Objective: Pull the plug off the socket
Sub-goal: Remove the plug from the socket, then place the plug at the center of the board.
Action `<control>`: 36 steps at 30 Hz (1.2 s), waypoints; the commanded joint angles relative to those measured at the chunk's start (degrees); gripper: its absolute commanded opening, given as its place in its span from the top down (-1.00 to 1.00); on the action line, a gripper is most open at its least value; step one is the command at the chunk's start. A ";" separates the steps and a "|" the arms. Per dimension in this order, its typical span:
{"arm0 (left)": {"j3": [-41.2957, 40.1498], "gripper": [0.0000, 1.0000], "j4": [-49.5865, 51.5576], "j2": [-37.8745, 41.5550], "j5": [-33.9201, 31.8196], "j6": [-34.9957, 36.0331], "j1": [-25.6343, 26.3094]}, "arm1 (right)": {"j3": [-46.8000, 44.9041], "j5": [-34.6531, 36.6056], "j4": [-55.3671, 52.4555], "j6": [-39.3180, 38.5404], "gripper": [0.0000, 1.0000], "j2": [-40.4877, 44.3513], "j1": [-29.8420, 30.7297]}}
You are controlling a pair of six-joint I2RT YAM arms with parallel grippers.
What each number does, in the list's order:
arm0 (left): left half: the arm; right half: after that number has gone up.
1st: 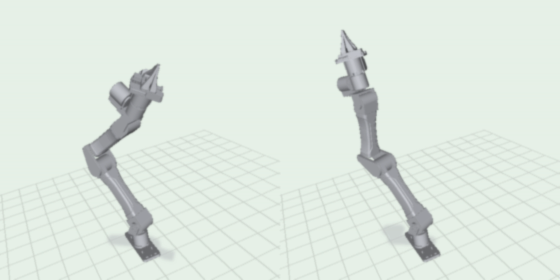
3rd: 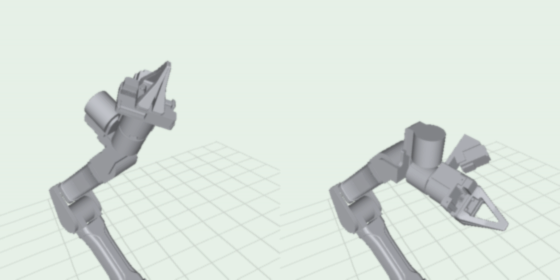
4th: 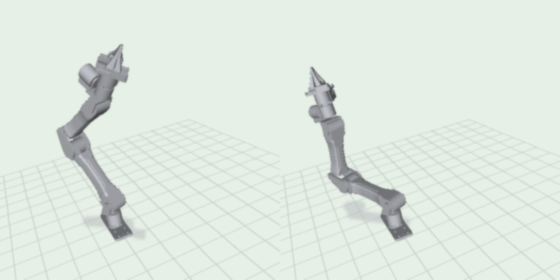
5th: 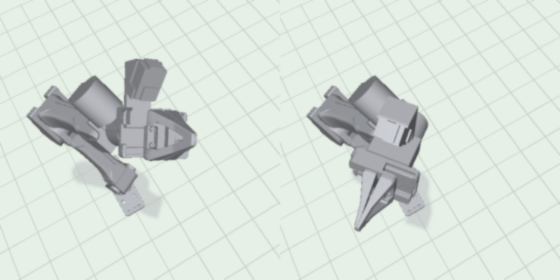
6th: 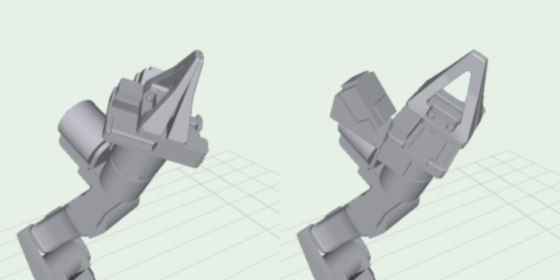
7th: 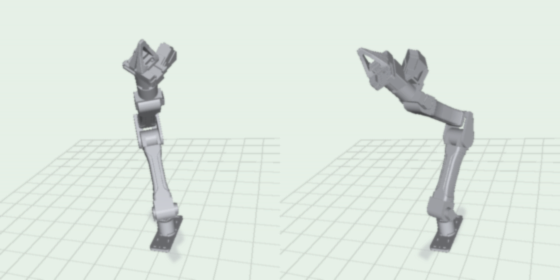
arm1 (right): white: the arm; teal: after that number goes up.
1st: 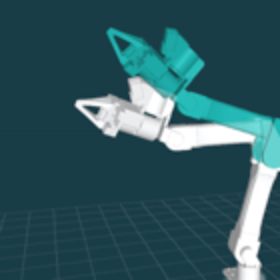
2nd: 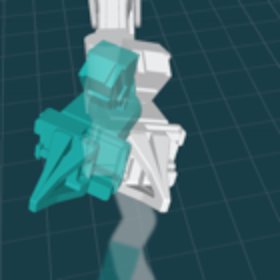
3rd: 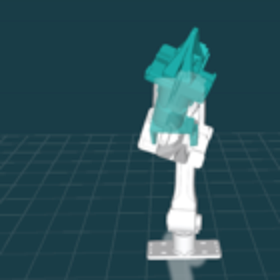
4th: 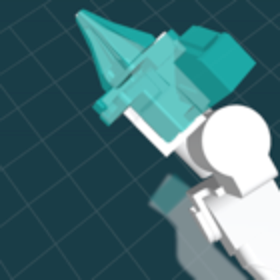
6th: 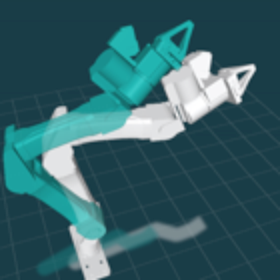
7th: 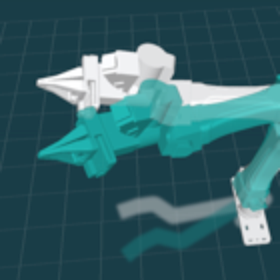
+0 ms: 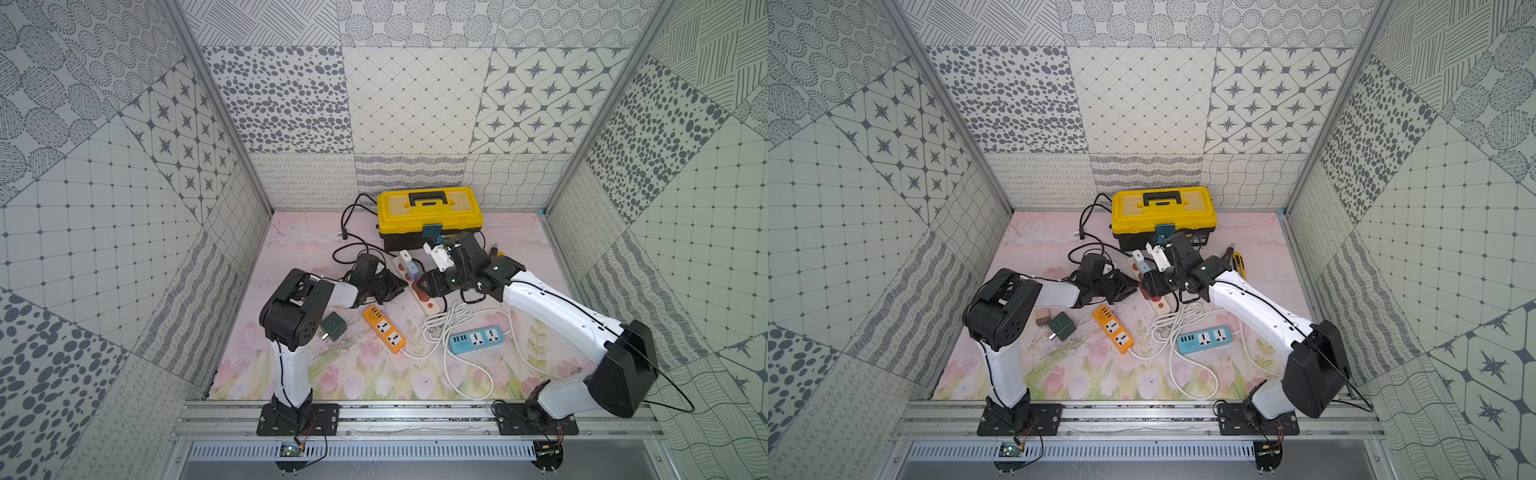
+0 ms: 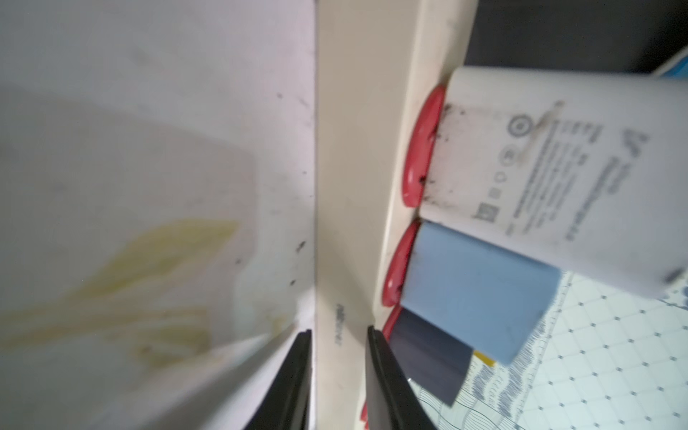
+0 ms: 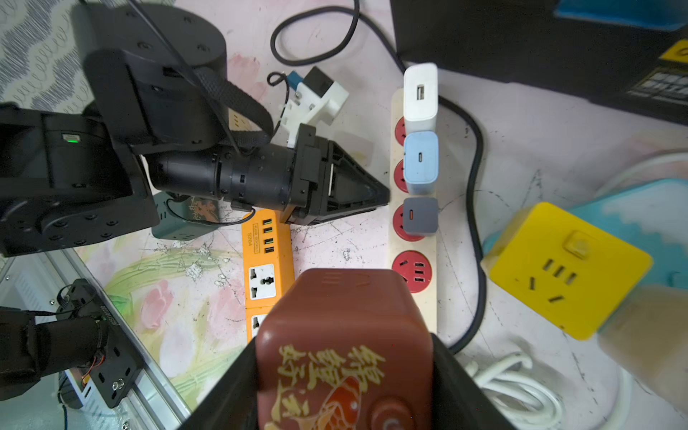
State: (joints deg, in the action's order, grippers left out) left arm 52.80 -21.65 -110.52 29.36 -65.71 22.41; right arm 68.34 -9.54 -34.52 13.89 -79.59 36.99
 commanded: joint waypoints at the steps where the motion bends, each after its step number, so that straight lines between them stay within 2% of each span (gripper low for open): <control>1: -3.26 0.21 0.60 7.20 3.61 8.16 -1.26 | -5.31 -4.43 10.26 3.21 0.03 6.46 -2.36; 3: -4.35 0.16 -1.19 11.73 5.44 10.55 -1.49 | -9.98 -9.06 15.80 5.82 0.03 9.38 -4.14; 6: -5.39 0.10 4.94 20.53 2.56 17.08 -1.49 | -16.95 -16.19 25.97 11.12 0.02 12.44 -6.75; 9: -8.66 0.00 11.16 32.01 -4.77 24.37 -1.58 | -21.99 -22.06 36.74 17.29 0.00 12.94 -8.27; 13: -15.35 -0.42 16.99 50.41 -17.48 30.39 -1.65 | -26.08 -27.67 51.73 25.85 -0.01 9.48 -8.27; 17: -22.23 -0.97 19.07 67.51 -27.43 32.54 -1.81 | -25.59 -29.29 59.85 30.71 -0.01 2.68 -5.86; 21: -27.28 -0.99 20.66 80.90 -32.46 32.46 -1.76 | -20.63 -26.91 60.05 29.98 -0.01 -5.39 -0.34; 27: -28.49 -0.99 26.36 88.61 -36.65 32.23 -1.77 | -9.11 -21.71 54.14 27.60 -0.01 -18.89 5.82; 36: -28.49 -0.99 29.52 90.96 -38.33 33.00 -1.72 | 9.69 -17.43 43.43 25.53 -0.01 -36.37 9.84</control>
State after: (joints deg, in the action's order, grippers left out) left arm 24.40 4.27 -20.73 -4.12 -35.62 20.91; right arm 73.69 -29.12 11.14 40.93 -112.99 46.09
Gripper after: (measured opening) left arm 0.996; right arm 0.628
